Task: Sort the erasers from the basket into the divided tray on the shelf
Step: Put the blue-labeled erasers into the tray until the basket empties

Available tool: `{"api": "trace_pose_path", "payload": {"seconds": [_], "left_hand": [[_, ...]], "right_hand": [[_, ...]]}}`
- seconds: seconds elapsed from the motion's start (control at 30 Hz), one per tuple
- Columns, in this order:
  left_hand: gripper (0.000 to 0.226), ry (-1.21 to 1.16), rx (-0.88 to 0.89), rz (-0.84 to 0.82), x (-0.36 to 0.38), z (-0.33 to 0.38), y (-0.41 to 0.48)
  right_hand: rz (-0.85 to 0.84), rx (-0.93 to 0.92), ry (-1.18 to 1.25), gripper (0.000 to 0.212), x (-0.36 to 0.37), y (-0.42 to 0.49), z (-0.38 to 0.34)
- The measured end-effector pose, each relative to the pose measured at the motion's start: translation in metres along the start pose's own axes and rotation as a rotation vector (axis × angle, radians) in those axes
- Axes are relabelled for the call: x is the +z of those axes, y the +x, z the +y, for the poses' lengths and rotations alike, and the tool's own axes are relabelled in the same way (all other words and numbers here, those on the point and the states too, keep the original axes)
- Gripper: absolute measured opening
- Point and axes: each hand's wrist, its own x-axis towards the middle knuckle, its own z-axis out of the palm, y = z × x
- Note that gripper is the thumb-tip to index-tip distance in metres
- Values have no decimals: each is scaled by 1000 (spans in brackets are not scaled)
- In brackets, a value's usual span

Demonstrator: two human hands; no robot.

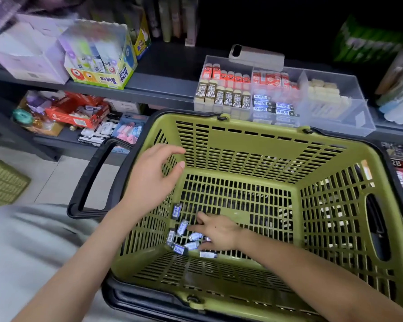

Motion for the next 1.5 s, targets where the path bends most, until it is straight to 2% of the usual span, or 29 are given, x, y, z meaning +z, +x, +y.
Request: {"api": "trace_pose_path", "payload": {"seconds": [0.13, 0.27, 0.37, 0.47, 0.53, 0.6, 0.67, 0.73, 0.8, 0.83, 0.9, 0.97, 1.0, 1.13, 1.3, 1.37, 1.5], "left_hand": [[26, -22, -9, 4, 2, -2, 2], [21, -171, -75, 2, 3, -1, 3], [18, -235, -170, -100, 6, 1, 5], [13, -314, -443, -267, 16, 4, 7], [28, -482, -724, -405, 25, 10, 6], [39, -723, -993, -558, 31, 14, 4], [36, -969, -1206, -595, 33, 16, 1], [26, -1071, -1285, -546, 33, 14, -2], [20, -1090, -1267, -502, 31, 8, -2], [21, -1076, -1252, -476, 30, 6, -1], [19, -1048, -1243, -399, 26, 1, 3], [16, -1075, -1252, -329, 23, 0, 6], [16, -1104, -1255, -306, 21, 0, 7], [18, -1214, -1235, -255, 18, 0, 10], [18, -1266, -1199, -220, 17, -1, 12], [17, -1268, -1196, -224, 17, -1, 12], [17, -1271, -1199, -209, 17, -1, 13]], "right_hand": [[28, -52, -58, 44, 9, -1, 3], [97, 0, 108, 31, 18, -2, 9], [165, 101, 300, 30, 11, -7, 7], [453, 240, 632, 28, -17, -21, -2], [648, 235, 863, 28, -46, -31, -12], [705, 164, 966, 32, -75, -40, -22], [677, 88, 977, 37, -91, -47, -30], [752, 56, 993, 34, -91, -52, -31], [868, 130, 931, 27, -76, -53, -25], [831, 209, 876, 28, -65, -52, -22], [514, 358, 728, 44, -35, -47, -19], [178, 388, 557, 64, -3, -42, -19], [103, 353, 481, 68, 8, -39, -20], [146, 53, 142, 52, 21, -27, -17], [119, -151, 35, 39, 20, -27, -2], [132, -129, 22, 34, 22, -32, 8], [186, 75, 69, 33, 17, -44, 36]]}}
